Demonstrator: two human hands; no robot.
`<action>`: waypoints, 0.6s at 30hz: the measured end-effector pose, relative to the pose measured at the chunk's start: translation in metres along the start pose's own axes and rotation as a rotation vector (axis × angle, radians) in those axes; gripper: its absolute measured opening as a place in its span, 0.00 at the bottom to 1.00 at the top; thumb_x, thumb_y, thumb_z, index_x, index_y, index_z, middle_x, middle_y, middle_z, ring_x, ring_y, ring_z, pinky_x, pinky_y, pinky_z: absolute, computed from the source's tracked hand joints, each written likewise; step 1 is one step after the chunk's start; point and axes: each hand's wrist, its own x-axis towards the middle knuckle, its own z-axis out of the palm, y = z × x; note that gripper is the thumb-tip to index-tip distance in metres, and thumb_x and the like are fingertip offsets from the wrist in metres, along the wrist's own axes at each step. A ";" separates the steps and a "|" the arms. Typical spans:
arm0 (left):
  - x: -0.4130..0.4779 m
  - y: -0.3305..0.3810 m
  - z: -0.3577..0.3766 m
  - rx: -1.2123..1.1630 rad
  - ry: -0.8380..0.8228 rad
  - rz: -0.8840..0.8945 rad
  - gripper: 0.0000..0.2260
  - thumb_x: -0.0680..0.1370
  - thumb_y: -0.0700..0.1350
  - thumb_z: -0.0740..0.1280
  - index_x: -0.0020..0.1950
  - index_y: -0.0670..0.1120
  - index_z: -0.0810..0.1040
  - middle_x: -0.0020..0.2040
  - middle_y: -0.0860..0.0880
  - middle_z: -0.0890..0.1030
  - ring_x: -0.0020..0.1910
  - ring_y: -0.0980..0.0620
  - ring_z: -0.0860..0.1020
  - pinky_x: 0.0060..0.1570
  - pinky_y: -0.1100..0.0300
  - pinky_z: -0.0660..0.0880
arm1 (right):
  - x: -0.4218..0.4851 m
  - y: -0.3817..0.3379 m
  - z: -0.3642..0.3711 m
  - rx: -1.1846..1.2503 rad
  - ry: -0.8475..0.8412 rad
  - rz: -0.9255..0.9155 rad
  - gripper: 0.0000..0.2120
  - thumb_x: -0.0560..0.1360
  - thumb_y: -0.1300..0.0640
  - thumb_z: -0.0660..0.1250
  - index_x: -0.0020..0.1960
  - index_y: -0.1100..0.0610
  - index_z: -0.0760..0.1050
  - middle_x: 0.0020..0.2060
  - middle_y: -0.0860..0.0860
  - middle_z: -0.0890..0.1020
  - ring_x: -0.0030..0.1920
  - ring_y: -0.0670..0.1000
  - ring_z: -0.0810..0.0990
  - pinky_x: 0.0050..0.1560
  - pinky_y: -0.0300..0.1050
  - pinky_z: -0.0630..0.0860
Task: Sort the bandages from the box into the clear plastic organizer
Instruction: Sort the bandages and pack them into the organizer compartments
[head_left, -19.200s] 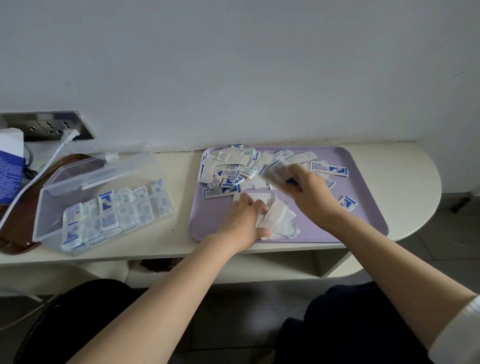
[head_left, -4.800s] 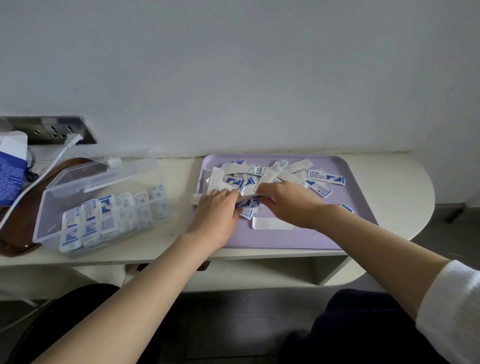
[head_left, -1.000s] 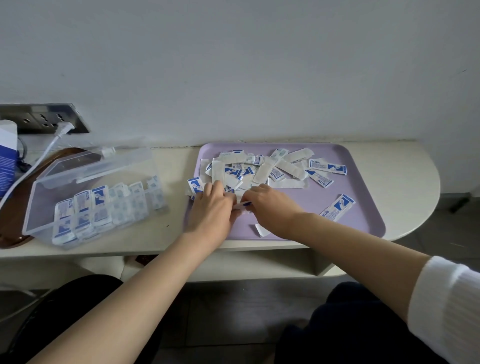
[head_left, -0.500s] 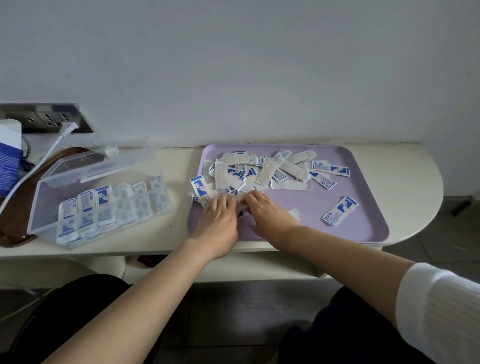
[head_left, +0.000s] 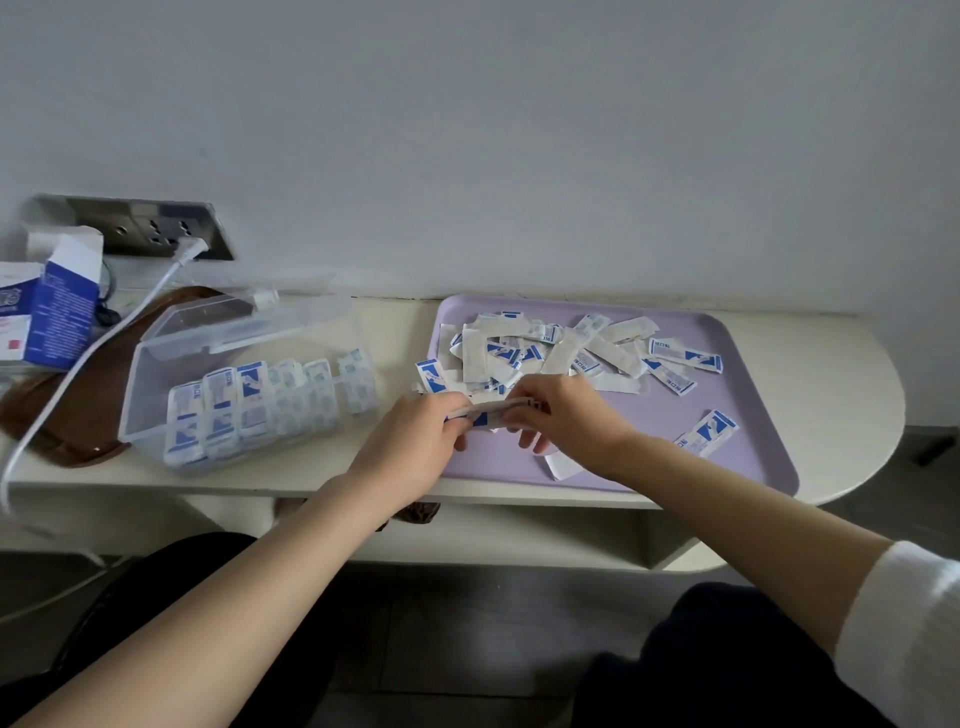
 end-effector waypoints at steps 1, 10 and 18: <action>-0.002 -0.003 -0.003 -0.043 0.002 -0.012 0.10 0.78 0.40 0.62 0.39 0.48 0.76 0.30 0.54 0.76 0.31 0.49 0.75 0.34 0.56 0.73 | 0.001 -0.003 0.001 0.040 0.013 0.001 0.04 0.76 0.64 0.64 0.46 0.65 0.76 0.31 0.51 0.78 0.27 0.42 0.77 0.32 0.36 0.78; -0.028 -0.019 -0.030 -0.266 -0.006 -0.099 0.09 0.79 0.38 0.60 0.43 0.46 0.77 0.36 0.52 0.81 0.25 0.54 0.76 0.31 0.63 0.74 | 0.005 -0.026 0.019 0.408 0.056 0.056 0.03 0.73 0.68 0.67 0.41 0.64 0.76 0.27 0.48 0.83 0.28 0.47 0.83 0.31 0.37 0.80; -0.052 -0.037 -0.060 -0.133 -0.035 -0.074 0.06 0.82 0.44 0.56 0.47 0.48 0.70 0.39 0.49 0.79 0.25 0.56 0.66 0.25 0.68 0.62 | 0.007 -0.061 0.059 0.108 -0.041 -0.088 0.10 0.80 0.68 0.53 0.56 0.63 0.70 0.42 0.55 0.79 0.32 0.42 0.79 0.36 0.34 0.78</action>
